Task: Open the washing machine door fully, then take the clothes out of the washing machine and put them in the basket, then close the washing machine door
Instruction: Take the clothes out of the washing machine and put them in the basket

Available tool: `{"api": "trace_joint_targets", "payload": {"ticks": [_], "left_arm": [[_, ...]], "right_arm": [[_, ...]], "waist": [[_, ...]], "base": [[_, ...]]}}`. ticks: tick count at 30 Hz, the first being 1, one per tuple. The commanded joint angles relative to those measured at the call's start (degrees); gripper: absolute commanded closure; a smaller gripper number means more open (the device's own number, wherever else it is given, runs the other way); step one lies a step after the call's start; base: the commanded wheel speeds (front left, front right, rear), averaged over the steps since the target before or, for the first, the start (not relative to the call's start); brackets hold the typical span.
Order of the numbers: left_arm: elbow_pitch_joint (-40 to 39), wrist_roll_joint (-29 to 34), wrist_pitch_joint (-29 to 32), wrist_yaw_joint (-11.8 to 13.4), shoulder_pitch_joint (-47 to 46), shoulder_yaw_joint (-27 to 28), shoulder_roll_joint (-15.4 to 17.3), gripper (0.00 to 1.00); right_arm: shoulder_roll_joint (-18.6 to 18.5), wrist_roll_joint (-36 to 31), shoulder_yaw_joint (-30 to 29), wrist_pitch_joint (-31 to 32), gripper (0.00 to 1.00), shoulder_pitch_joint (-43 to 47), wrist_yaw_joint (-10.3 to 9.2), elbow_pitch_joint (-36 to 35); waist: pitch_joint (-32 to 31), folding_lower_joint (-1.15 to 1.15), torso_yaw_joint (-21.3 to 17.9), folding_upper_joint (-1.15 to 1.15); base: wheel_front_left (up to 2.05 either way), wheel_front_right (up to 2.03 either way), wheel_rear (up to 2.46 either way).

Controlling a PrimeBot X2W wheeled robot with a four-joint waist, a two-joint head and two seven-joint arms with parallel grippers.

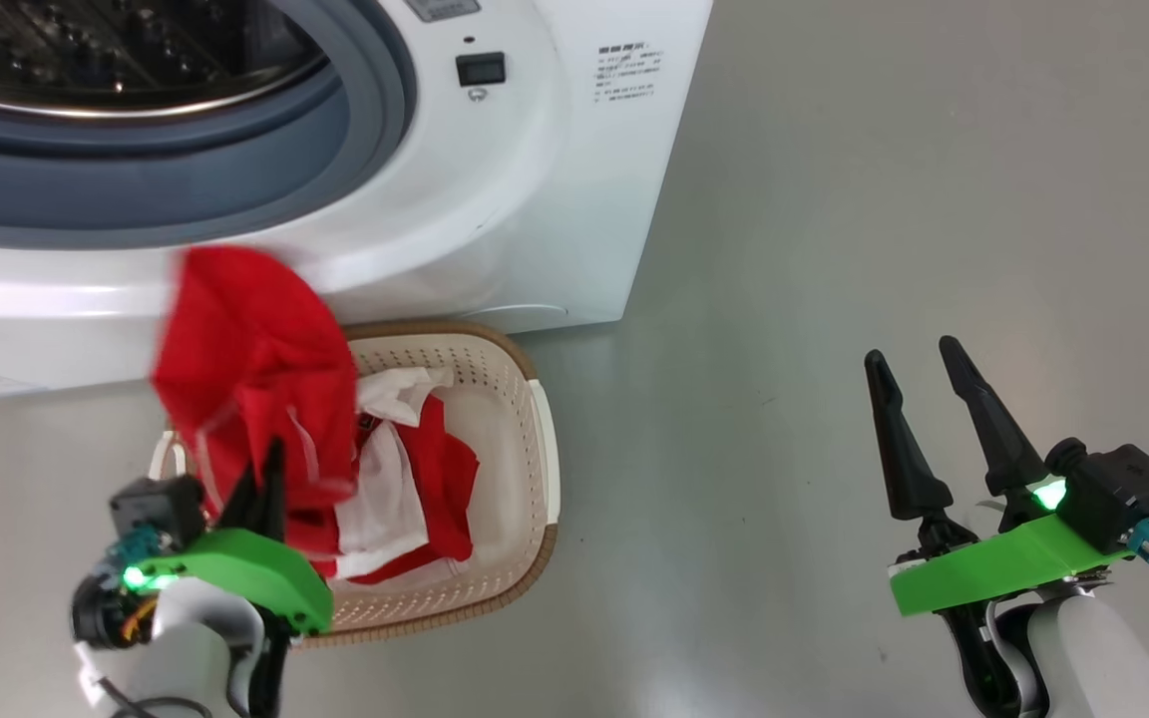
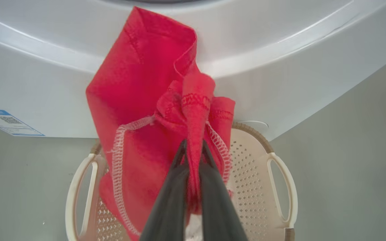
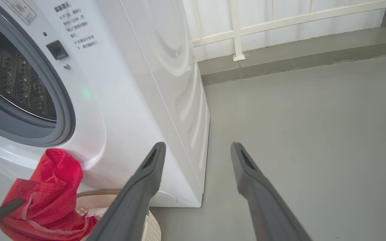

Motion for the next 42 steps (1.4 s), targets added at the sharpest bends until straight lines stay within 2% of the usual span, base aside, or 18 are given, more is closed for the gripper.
{"api": "trace_joint_targets", "payload": {"ticks": [1, 10, 25, 33, 34, 35, 37, 38, 39, 40, 41, 42], "left_arm": [[0.64, -0.08, -0.70, -0.27, 0.98, 0.50, 1.07, 1.00], [9.30, -1.51, -0.70, -0.31, -3.04, -3.05, 0.56, 1.00], [13.25, -1.92, -0.70, -0.32, -10.03, -4.63, 1.51, 1.00], [16.17, -2.27, -0.70, -0.33, -13.06, -4.67, 1.53, 1.00], [16.34, -2.36, -0.70, -0.33, -13.26, -4.67, 1.55, 0.93], [16.35, -2.47, -0.70, -0.33, -13.36, -4.65, 1.57, 0.78], [16.26, -2.64, -0.70, -0.33, -13.34, -4.67, 1.60, 0.62], [16.12, -2.79, -0.70, -0.33, -13.28, -4.71, 1.62, 0.50], [15.92, -2.94, -0.70, -0.33, -13.18, -4.74, 1.69, 0.22], [15.74, -3.11, -0.70, -0.33, -13.03, -4.78, 1.75, 0.07], [15.56, -3.25, -0.70, -0.33, -12.83, -4.86, 1.79, 0.00], [15.31, -3.43, -0.70, -0.33, -12.58, -4.90, 1.83, 0.00]], "right_arm": [[-0.44, 0.34, 1.23, -0.37, 0.00, 0.88, 0.42, -1.44], [-0.30, 0.22, 1.55, -0.37, 0.00, -1.17, 0.42, -1.90], [-0.09, -0.28, 0.94, -0.37, 0.00, -3.98, 0.42, -3.05], [-0.02, -0.54, 1.03, -0.37, 0.00, -5.09, 0.42, -3.09], [-0.01, -0.56, 1.02, -0.37, 0.00, -5.14, 0.42, -3.05], [-0.01, -0.58, 0.98, -0.37, 0.00, -5.16, 0.42, -3.00], [0.02, -0.63, 0.89, -0.37, 0.00, -5.13, 0.42, -2.92], [0.03, -0.64, 0.85, -0.37, 0.00, -5.10, 0.42, -2.89], [0.04, -0.64, 0.82, -0.37, 0.00, -5.09, 0.42, -2.86], [0.04, -0.63, 0.83, -0.37, 0.00, -5.08, 0.42, -2.79], [0.04, -0.62, 0.81, -0.37, 0.00, -5.06, 0.42, -2.69], [0.04, -0.60, 0.81, -0.37, 0.00, -5.02, 0.42, -2.60]], "waist": [[0.91, 0.00, -0.05, 0.00], [4.87, 0.00, -0.86, 0.00], [11.92, 0.00, -1.83, 0.00], [13.34, 0.00, -1.95, 0.00], [13.29, 0.00, -1.97, 0.00], [13.21, 0.00, -1.98, 0.00], [12.98, 0.00, -1.97, 0.00], [12.87, 0.00, -1.95, 0.00], [12.74, 0.00, -1.92, 0.00], [12.56, 0.00, -1.89, 0.00], [12.26, 0.00, -1.82, 0.00], [11.94, 0.00, -1.77, 0.00]], "base": [[0.00, 0.00, 0.00], [0.00, 0.00, 0.00], [0.00, 0.00, 0.00], [0.00, 0.00, 0.00], [0.00, 0.00, 0.00], [0.00, 0.00, 0.00], [0.00, 0.00, 0.00], [0.00, 0.00, 0.00], [0.00, 0.00, 0.00], [0.00, 0.00, 0.00], [0.00, 0.00, 0.00], [0.00, 0.00, 0.00]]}}
